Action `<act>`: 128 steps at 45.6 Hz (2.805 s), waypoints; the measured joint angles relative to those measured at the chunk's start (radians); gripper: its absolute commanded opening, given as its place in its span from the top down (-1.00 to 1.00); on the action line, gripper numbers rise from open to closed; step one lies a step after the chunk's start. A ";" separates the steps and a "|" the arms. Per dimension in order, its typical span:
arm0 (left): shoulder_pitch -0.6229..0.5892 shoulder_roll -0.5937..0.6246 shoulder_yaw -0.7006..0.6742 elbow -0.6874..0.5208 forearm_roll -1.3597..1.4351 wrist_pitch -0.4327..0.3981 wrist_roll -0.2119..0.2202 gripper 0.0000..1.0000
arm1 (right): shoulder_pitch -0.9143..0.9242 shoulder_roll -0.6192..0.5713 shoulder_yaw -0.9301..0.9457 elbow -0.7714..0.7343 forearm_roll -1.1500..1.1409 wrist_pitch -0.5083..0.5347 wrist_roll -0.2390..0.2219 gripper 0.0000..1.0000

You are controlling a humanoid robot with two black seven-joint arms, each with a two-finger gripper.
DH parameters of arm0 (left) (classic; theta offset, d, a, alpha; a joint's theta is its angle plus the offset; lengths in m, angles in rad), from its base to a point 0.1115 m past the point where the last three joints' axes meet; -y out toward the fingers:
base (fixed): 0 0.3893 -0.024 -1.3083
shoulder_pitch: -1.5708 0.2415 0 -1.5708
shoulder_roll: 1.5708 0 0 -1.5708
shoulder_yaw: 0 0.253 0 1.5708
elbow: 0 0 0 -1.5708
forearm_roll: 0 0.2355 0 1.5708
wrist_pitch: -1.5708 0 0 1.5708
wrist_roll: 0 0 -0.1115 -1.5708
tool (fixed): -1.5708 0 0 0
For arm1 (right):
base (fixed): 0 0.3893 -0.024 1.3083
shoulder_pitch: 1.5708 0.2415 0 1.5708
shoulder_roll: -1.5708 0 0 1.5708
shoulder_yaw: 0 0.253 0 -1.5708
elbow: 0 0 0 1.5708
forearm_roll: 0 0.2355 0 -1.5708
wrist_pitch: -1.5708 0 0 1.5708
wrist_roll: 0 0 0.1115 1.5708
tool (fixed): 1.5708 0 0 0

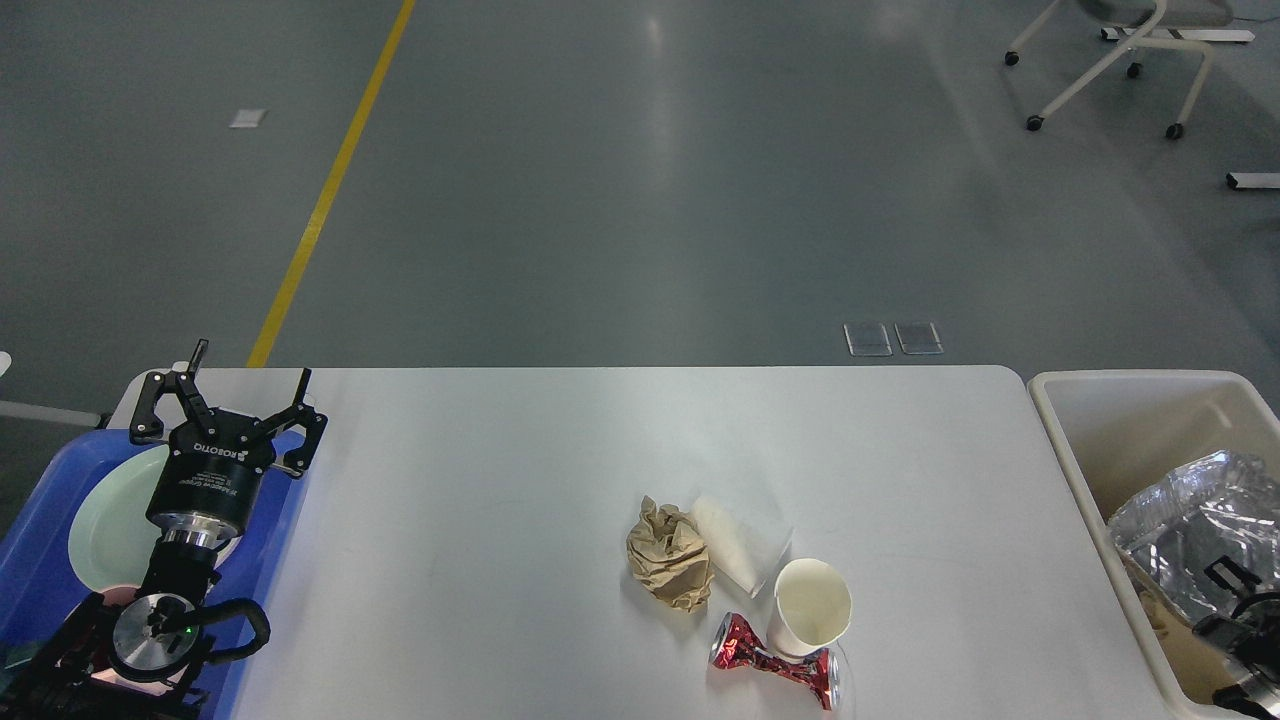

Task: Tidy desktop
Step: 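Drop the foil bag into the bin and raise the right gripper, then move the right gripper from the bin over the crumpled brown paper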

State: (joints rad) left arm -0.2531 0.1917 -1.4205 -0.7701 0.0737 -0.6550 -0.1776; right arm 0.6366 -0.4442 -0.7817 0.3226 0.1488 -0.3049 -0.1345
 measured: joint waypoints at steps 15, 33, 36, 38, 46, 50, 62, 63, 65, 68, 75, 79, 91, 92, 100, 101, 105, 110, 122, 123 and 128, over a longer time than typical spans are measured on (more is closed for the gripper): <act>0.000 0.000 0.000 0.000 0.000 0.000 0.000 -0.93 | 0.008 0.002 -0.001 0.000 -0.001 -0.006 0.000 -0.99; 0.000 0.000 0.000 0.000 0.000 0.000 0.001 -0.93 | 0.069 -0.019 -0.009 0.024 -0.023 0.010 0.001 -1.00; 0.000 0.000 0.000 0.000 0.000 0.000 0.001 -0.93 | 0.113 -0.038 -0.018 0.047 -0.046 0.021 0.001 -1.00; 0.000 0.000 0.000 0.000 0.000 0.000 0.001 -0.93 | 0.151 -0.056 -0.022 0.075 -0.076 0.033 0.001 -1.00; 0.000 0.000 0.000 0.000 0.000 0.000 0.000 -0.93 | 0.384 -0.159 -0.047 0.291 -0.304 0.118 -0.008 -1.00; 0.000 0.000 0.000 0.000 0.000 0.000 0.000 -0.93 | 0.533 -0.199 -0.097 0.409 -0.409 0.198 -0.028 -1.00; 0.000 0.000 0.000 0.000 0.000 0.000 0.000 -0.93 | 1.047 -0.143 -0.355 0.662 -0.451 0.547 -0.045 -1.00; 0.000 0.000 0.000 0.000 0.000 0.000 0.000 -0.93 | 1.081 -0.131 -0.363 0.673 -0.451 0.577 -0.045 -1.00; 0.000 0.000 0.000 0.000 0.000 0.000 0.000 -0.93 | 1.151 -0.102 -0.375 0.694 -0.450 0.645 -0.045 -1.00; 0.000 0.000 0.000 0.000 0.000 0.000 0.000 -0.93 | 1.239 -0.055 -0.384 0.716 -0.450 0.748 -0.045 -1.00; 0.000 0.000 0.000 0.000 0.000 0.000 0.001 -0.93 | 1.430 0.071 -0.389 0.787 -0.448 0.993 -0.045 -1.00; 0.000 0.000 0.000 0.000 0.000 0.000 0.001 -0.93 | 1.543 0.111 -0.382 0.880 -0.434 1.078 -0.045 -1.00; 0.000 -0.001 0.000 0.000 0.000 0.000 0.001 -0.93 | 1.837 0.129 -0.385 1.253 -0.221 1.117 -0.048 -1.00; 0.000 -0.001 0.000 0.000 0.000 0.000 0.001 -0.93 | 1.844 0.130 -0.385 1.274 -0.210 1.114 -0.048 -1.00; 0.000 -0.001 0.000 0.000 0.000 0.000 0.000 -0.93 | 1.855 0.134 -0.402 1.359 -0.158 1.044 -0.070 -1.00; 0.000 -0.001 0.000 0.000 0.000 0.000 0.000 -0.93 | 1.854 0.133 -0.411 1.360 -0.156 1.035 -0.072 -1.00; 0.000 0.000 0.000 0.000 0.000 0.000 0.000 -0.93 | 1.853 0.128 -0.445 1.360 -0.143 1.010 -0.075 -1.00; 0.000 0.000 0.000 0.000 0.000 0.000 0.000 -0.93 | 1.853 0.128 -0.463 1.358 -0.119 0.982 -0.076 -1.00; 0.000 0.000 0.000 0.000 0.000 0.000 0.000 -0.93 | 1.854 0.138 -0.453 1.346 -0.093 0.951 -0.075 -1.00; 0.000 0.000 0.000 0.000 0.000 0.000 0.000 -0.93 | 1.855 0.139 -0.451 1.343 -0.093 0.951 -0.075 -1.00; 0.000 0.000 0.000 0.000 0.000 0.000 0.000 -0.93 | 1.846 0.145 -0.385 1.308 -0.100 0.946 -0.074 -1.00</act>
State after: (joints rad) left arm -0.2531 0.1919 -1.4205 -0.7700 0.0735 -0.6550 -0.1777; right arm 2.4824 -0.2991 -1.1669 1.6304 0.0486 0.6414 -0.2088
